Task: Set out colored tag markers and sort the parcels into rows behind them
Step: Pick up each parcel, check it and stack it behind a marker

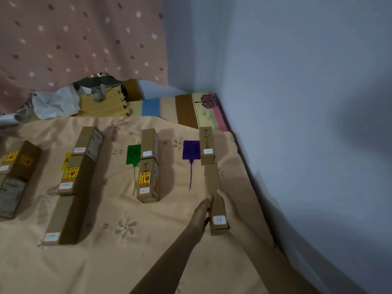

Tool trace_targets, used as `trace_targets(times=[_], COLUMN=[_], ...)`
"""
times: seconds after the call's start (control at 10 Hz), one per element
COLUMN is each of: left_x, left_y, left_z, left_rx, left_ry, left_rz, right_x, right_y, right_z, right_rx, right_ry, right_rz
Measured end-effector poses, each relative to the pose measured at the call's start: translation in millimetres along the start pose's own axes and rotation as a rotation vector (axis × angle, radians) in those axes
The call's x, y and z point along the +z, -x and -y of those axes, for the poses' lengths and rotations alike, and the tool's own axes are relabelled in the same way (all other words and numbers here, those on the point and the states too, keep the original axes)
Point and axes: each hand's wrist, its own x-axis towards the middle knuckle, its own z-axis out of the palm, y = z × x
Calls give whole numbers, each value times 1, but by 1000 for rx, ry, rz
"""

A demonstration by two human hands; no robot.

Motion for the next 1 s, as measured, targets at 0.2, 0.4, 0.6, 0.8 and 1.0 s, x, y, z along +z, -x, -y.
trace_targets(times=[0.2, 0.4, 0.6, 0.8, 1.0], left_x=[-1, -6, -15, -18, -42], left_y=[-20, -39, -56, -48, -15], left_z=[-4, -20, -19, -28, -37], left_rx=[20, 11, -20, 1, 15], left_ry=[-19, -23, -38, -84, -39], left_rz=[9, 29, 2, 7, -76], right_x=[-4, 1, 7, 5, -3], right_y=[-32, -50, -59, -56, -54], right_z=[6, 15, 20, 24, 40], right_rx=[27, -2, -30, -72, -110], right_ry=[52, 70, 85, 36, 59], right_rz=[25, 40, 53, 76, -7])
